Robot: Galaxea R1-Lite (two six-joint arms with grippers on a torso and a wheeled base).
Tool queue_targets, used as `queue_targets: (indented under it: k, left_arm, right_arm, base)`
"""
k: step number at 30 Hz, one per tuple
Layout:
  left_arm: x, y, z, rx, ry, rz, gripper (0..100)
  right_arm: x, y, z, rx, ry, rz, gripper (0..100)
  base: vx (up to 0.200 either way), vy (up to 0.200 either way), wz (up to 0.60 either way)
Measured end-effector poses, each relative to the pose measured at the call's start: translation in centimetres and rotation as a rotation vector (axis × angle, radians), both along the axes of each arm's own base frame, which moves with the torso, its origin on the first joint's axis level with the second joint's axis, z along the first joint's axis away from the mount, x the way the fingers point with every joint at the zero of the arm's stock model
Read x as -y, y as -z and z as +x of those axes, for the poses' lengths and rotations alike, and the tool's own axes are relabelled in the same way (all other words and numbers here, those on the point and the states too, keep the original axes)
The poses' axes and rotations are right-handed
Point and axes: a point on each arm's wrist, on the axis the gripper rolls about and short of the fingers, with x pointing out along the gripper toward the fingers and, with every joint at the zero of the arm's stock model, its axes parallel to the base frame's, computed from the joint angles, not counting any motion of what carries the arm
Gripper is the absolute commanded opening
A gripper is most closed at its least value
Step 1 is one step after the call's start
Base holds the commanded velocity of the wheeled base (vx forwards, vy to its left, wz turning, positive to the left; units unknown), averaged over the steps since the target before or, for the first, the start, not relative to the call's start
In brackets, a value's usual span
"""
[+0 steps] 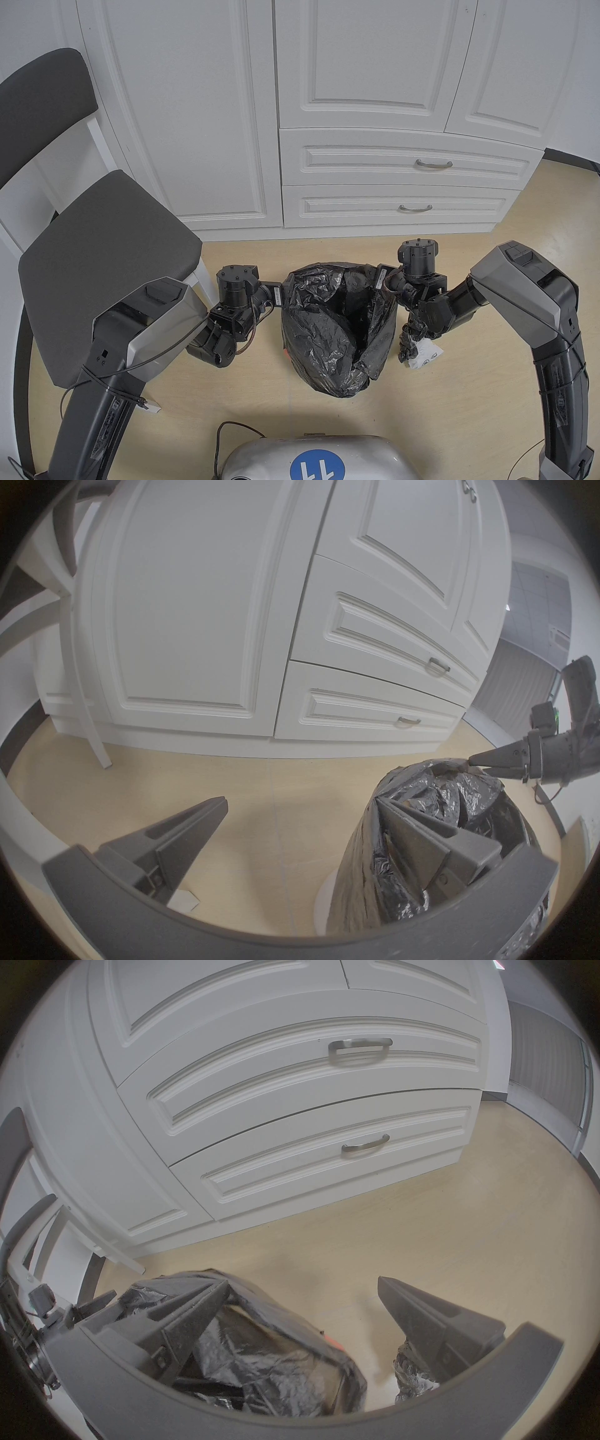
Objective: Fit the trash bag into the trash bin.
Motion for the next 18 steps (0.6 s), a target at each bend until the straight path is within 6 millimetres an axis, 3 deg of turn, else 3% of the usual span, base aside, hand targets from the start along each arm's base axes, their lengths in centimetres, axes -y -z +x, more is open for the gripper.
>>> queue_targets:
  k: [18]
  left_arm:
    - [-0.1,1.1,0.4,-0.033,-0.019,-0.002,100]
  right_arm:
    - [1.3,0.3,1.0,0.003,0.03,0.003,100]
  base:
    - [0.0,0.0,0.0]
